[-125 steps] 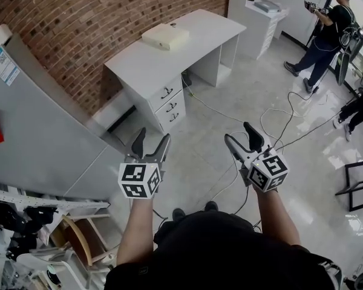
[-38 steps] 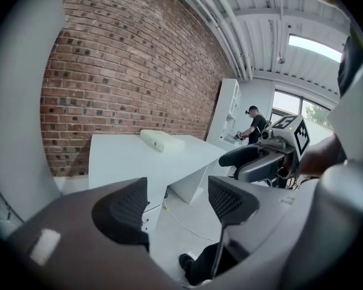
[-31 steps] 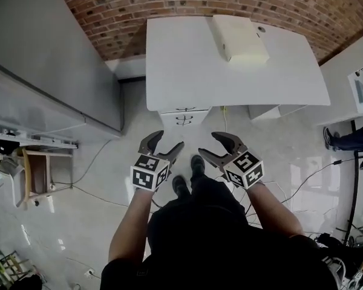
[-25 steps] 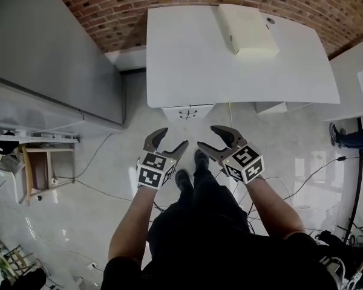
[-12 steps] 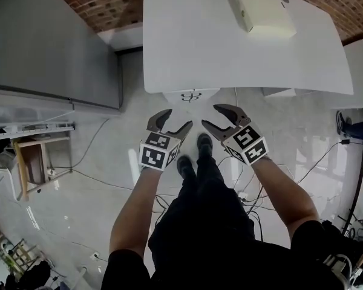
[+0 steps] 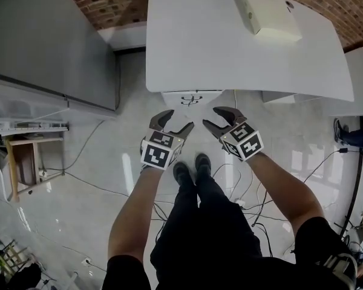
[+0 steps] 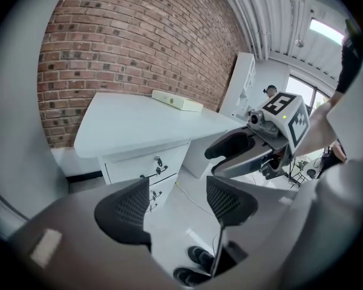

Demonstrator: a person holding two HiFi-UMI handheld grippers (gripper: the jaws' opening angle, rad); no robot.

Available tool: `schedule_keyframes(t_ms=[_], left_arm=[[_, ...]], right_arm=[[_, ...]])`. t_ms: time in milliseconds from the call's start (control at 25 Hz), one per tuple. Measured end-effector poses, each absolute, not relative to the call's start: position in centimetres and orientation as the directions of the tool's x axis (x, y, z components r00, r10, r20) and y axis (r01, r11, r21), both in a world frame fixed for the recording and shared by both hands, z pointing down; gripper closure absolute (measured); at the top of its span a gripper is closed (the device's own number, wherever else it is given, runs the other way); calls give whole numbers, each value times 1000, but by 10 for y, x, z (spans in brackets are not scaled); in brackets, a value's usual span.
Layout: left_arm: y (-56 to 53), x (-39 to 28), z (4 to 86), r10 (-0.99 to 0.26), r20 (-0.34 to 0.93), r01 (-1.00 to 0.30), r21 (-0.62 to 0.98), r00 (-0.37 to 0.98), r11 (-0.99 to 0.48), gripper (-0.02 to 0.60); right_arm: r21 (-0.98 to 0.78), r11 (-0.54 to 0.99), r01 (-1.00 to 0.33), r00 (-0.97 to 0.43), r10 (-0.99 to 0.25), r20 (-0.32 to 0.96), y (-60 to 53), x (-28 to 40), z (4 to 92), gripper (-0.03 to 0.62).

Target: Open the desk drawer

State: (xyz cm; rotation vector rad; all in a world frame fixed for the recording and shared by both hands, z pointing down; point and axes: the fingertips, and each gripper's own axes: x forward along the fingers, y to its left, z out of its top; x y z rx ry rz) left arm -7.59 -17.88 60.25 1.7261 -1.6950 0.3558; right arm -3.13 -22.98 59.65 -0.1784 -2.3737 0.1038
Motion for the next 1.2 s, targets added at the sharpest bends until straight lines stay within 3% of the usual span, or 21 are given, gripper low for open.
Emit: schedule_keyframes(t_ms=[320,640,1200], left_arm=[[-190,-82,663,-749,655,-958,269,102,105,296],[-197,-111,720,-756,653,-957,246,47,153,327],[-200,-119,744,-776,629,-948,273,46,165,334]], right_arm=[[5,974,225,-675,152,722,-242,-52,667,378],[213,927,309,-673,55,737,-275,-102,723,388],[412,811,416,-634,-66,770,-294,-118,769,418]])
